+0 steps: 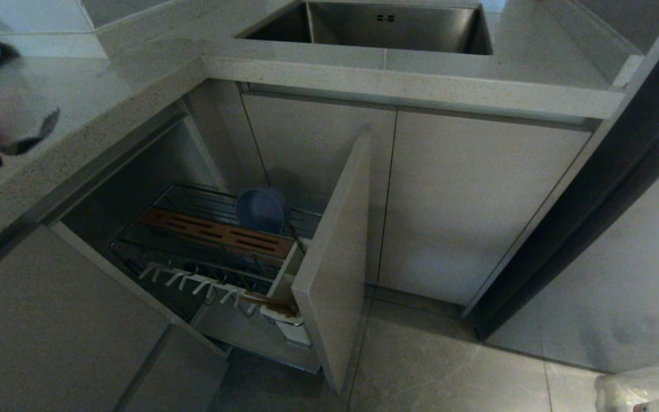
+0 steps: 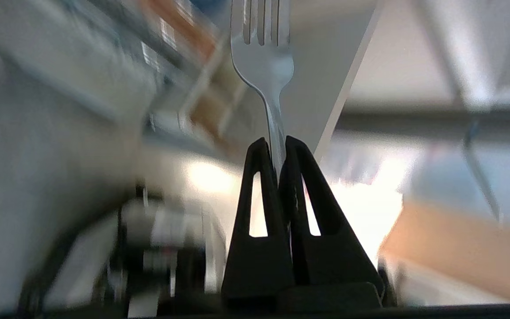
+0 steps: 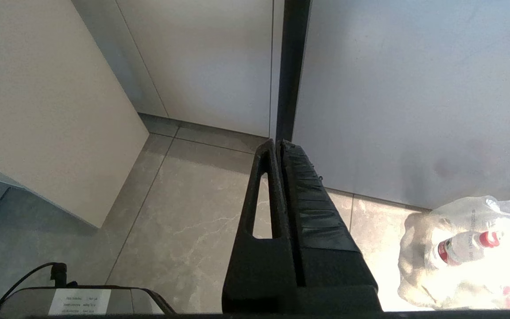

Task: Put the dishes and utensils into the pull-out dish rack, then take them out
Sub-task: Pick up the fork and place it in the cupboard

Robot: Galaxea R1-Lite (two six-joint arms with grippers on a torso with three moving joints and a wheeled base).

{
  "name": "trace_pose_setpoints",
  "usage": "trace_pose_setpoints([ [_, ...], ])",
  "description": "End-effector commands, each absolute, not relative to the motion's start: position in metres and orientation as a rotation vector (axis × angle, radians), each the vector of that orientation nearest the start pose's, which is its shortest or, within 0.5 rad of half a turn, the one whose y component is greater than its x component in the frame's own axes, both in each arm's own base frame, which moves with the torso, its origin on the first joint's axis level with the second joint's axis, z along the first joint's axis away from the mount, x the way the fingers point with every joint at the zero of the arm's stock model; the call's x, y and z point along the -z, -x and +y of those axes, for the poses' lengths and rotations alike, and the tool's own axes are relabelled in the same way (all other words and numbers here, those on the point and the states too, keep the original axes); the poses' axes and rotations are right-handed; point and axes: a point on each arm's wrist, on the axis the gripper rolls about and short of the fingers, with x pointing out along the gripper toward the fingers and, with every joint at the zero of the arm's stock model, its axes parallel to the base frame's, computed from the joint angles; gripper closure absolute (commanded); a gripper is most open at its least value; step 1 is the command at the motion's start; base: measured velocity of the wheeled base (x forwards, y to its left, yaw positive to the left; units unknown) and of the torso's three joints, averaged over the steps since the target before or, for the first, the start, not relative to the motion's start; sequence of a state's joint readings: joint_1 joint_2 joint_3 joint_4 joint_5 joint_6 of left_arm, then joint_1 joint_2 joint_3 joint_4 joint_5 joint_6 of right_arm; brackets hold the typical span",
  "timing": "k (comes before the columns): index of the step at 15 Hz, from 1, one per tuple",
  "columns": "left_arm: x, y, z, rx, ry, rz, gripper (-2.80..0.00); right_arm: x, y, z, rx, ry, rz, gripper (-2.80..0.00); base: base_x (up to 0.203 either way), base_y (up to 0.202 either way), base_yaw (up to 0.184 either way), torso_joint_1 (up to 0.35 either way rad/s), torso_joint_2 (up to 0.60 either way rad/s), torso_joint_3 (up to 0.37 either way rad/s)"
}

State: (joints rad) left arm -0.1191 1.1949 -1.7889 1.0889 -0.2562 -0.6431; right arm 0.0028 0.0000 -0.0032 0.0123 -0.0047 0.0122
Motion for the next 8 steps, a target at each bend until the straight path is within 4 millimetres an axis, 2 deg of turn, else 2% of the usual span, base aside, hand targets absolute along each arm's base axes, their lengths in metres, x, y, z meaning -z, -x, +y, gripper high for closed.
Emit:
trace_pose_setpoints([
  [1,-0.374,-0.116,-0.024,0.198,0.658,0.769,0.00,-0.075,0.023,0.000,0.002,-0.012,0.009,0.00,0.000,0.000,0.000,0.000,0.00,0.000],
  [6,-0.352,-0.182,-0.052,0.223,0.619,1.008,0.00,-0.075,0.023,0.000,0.002,-0.012,0.009,0.00,0.000,0.000,0.000,0.000,0.00,0.000],
  [8,-0.343,-0.210,-0.069,0.225,0.586,1.084,0.00,-0.075,0.023,0.000,0.002,-0.012,0.009,0.00,0.000,0.000,0.000,0.000,0.00,0.000],
])
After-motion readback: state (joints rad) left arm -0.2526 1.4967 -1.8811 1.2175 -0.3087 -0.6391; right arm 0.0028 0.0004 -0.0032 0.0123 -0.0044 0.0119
